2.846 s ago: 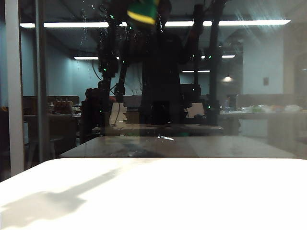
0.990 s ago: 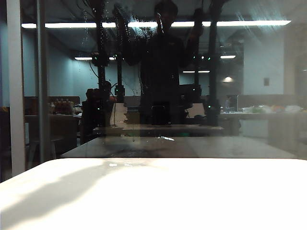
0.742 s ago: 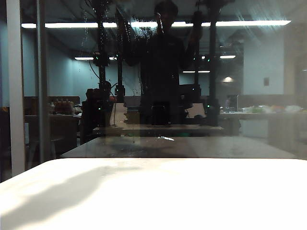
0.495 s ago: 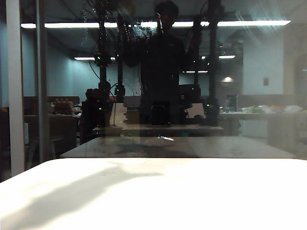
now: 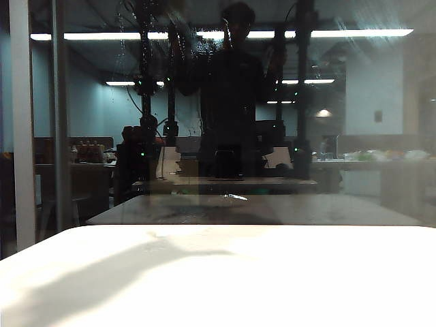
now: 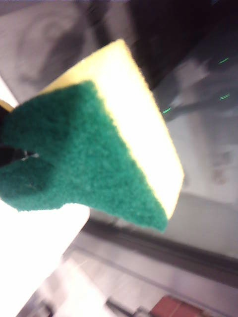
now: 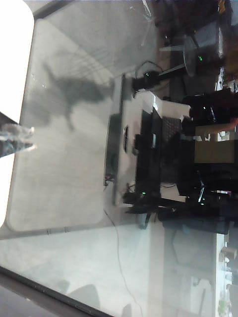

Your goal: Reach upward to find where there is water on the glass, pick up the sponge from the table, dry the water, and finally place the sponge back on the table.

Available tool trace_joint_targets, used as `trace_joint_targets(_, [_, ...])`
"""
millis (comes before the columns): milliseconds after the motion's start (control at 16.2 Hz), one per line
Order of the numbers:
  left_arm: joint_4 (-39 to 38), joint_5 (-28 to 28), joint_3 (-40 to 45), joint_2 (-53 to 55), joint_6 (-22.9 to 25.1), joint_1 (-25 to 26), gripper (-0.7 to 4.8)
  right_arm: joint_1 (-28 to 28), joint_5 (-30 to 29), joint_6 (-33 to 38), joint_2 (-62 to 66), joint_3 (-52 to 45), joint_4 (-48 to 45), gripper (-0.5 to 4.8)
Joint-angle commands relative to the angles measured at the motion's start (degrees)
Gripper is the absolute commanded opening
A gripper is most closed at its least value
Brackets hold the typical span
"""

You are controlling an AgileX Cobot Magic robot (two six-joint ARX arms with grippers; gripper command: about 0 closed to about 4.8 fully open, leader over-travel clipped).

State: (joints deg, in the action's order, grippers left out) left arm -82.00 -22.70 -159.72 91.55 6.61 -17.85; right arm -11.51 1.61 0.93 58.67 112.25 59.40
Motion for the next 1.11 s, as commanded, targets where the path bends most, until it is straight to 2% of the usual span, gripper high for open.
trace_joint_targets(62, [-0.3,-0.7,3.7,0.0,0.0,0.0,-0.06,0.0,-0.3,-0.1,-0.1,0.1,-1.1,-0.06])
trace_joint_targets(433, [-0.1,-0.9,12.2,-0.2,0.5,-0.9,-0.06,0.0,-0.2,-0.1,-0.1,0.1,-1.2,-0.05])
trace_joint_targets(619, [5.0,-1.1,18.9,-0.7,0.4,-2.2,-0.06,0.0,-0.2,-0.1,-0.1,0.1,-1.1,-0.05])
trace_joint_targets(681, [7.2,-0.4,21.7,-0.9,0.5,-4.1,-0.06,0.0,-0.2,-0.1,-0.1,0.1,-0.9,-0.05])
trace_joint_targets(742, [9.9,1.0,26.3,-1.7,1.0,-5.6,-0.06,0.0,-0.2,-0.1,-0.3,0.1,-0.8,-0.05])
trace_joint_targets(1052, [25.0,0.5,52.8,-11.3,0.6,-6.3,-0.06,0.0,-0.2,-0.1,-0.7,0.1,0.3,-0.05])
trace_joint_targets(1114, [28.5,-1.2,59.3,-14.3,-0.1,-6.3,-0.06,0.0,-0.2,-0.1,-0.8,0.1,0.6,-0.05])
